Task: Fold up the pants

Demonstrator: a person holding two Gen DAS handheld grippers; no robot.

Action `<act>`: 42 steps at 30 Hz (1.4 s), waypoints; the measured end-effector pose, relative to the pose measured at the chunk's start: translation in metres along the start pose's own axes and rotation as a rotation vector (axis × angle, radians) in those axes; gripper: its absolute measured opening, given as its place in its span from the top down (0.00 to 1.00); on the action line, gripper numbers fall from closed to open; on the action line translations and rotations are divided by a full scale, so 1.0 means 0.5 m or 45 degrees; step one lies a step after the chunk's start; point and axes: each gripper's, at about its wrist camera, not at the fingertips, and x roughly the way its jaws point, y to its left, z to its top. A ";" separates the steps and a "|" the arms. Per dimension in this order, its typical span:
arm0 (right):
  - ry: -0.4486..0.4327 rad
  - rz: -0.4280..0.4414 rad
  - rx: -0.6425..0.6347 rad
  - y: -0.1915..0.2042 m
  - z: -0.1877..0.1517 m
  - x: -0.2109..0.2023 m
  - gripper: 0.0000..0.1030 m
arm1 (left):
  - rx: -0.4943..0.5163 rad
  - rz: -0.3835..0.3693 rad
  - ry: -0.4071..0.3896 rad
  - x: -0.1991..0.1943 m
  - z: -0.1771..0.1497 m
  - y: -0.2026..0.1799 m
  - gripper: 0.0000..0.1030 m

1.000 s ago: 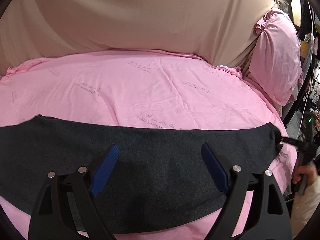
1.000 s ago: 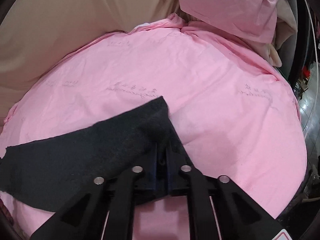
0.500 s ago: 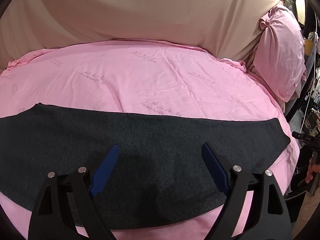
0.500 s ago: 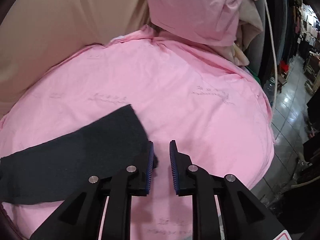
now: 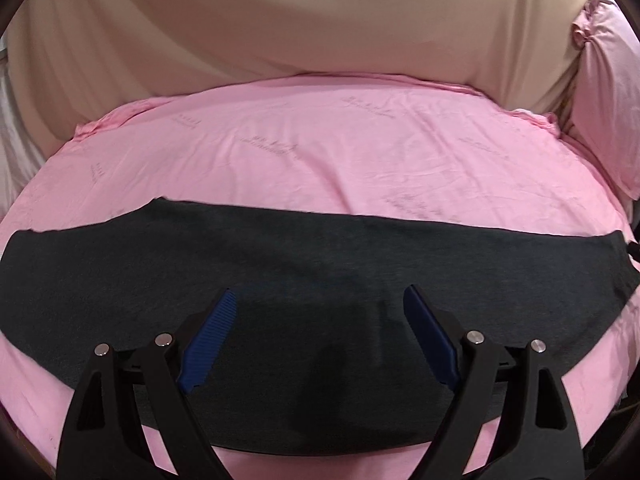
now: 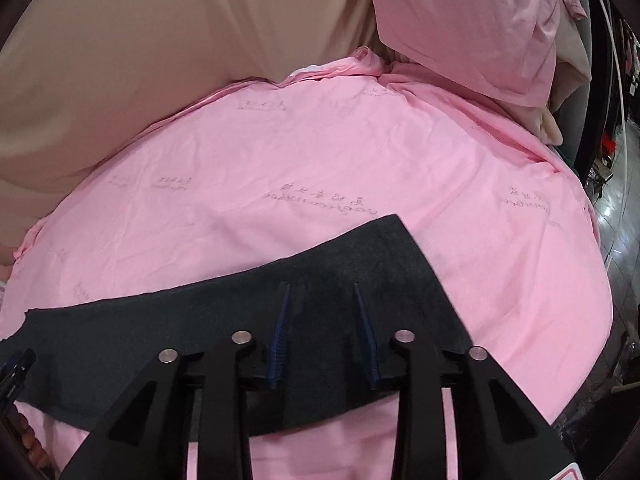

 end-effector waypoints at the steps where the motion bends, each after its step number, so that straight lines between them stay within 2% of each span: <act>1: -0.009 -0.030 -0.009 0.009 -0.015 0.000 0.63 | -0.010 0.036 0.008 0.004 0.000 0.012 0.19; 3: -0.014 -0.052 -0.016 0.031 -0.037 -0.001 0.62 | -0.025 0.080 0.030 0.010 -0.002 0.033 0.19; 4: -0.009 -0.041 -0.010 0.039 -0.045 0.001 0.58 | -0.033 0.087 0.039 0.013 -0.003 0.041 0.19; 9: 0.003 0.043 -0.111 0.130 -0.074 0.016 0.57 | -0.083 0.180 0.071 0.020 -0.013 0.098 0.19; 10: 0.002 0.032 -0.134 0.138 -0.078 0.022 0.57 | -0.091 0.190 0.075 0.021 -0.015 0.108 0.19; 13: 0.042 -0.093 -0.136 0.142 -0.069 0.075 0.57 | -0.131 0.210 0.091 0.017 -0.024 0.148 0.19; 15: 0.065 -0.102 -0.116 0.136 -0.067 0.095 0.57 | -0.161 0.246 0.096 0.012 -0.033 0.183 0.17; 16: 0.045 -0.105 -0.114 0.136 -0.068 0.099 0.56 | -0.184 0.269 0.102 0.009 -0.039 0.209 0.12; 18: 0.045 -0.117 -0.121 0.145 -0.066 0.115 0.55 | -0.227 0.293 0.111 0.003 -0.048 0.256 0.12; 22: 0.059 -0.141 -0.103 0.172 -0.064 0.121 0.52 | -0.399 0.311 0.109 -0.040 -0.074 0.400 0.12; 23: 0.065 -0.154 -0.123 0.185 -0.067 0.131 0.48 | -0.462 0.344 0.101 -0.058 -0.083 0.450 0.12; 26: 0.038 -0.212 -0.174 0.205 -0.068 0.141 0.45 | -0.596 0.461 0.112 -0.080 -0.107 0.572 0.12; 29: 0.058 -0.206 -0.142 0.209 -0.059 0.150 0.45 | -0.647 0.578 0.194 -0.052 -0.130 0.649 0.13; 30: 0.063 -0.204 -0.136 0.203 -0.060 0.143 0.45 | -0.669 0.565 0.207 -0.042 -0.140 0.667 0.12; 32: 0.074 -0.212 -0.122 0.204 -0.057 0.141 0.45 | -0.705 0.510 0.194 -0.041 -0.147 0.682 0.12; 34: 0.067 -0.189 -0.078 0.205 -0.058 0.128 0.45 | -0.671 0.551 0.183 -0.047 -0.142 0.671 0.12; 37: 0.079 -0.112 -0.006 0.146 -0.083 0.058 0.41 | -0.627 0.582 0.153 -0.062 -0.130 0.644 0.14; 42: 0.024 -0.231 0.093 0.035 -0.098 -0.022 0.41 | -0.510 0.538 0.055 -0.100 -0.094 0.572 0.13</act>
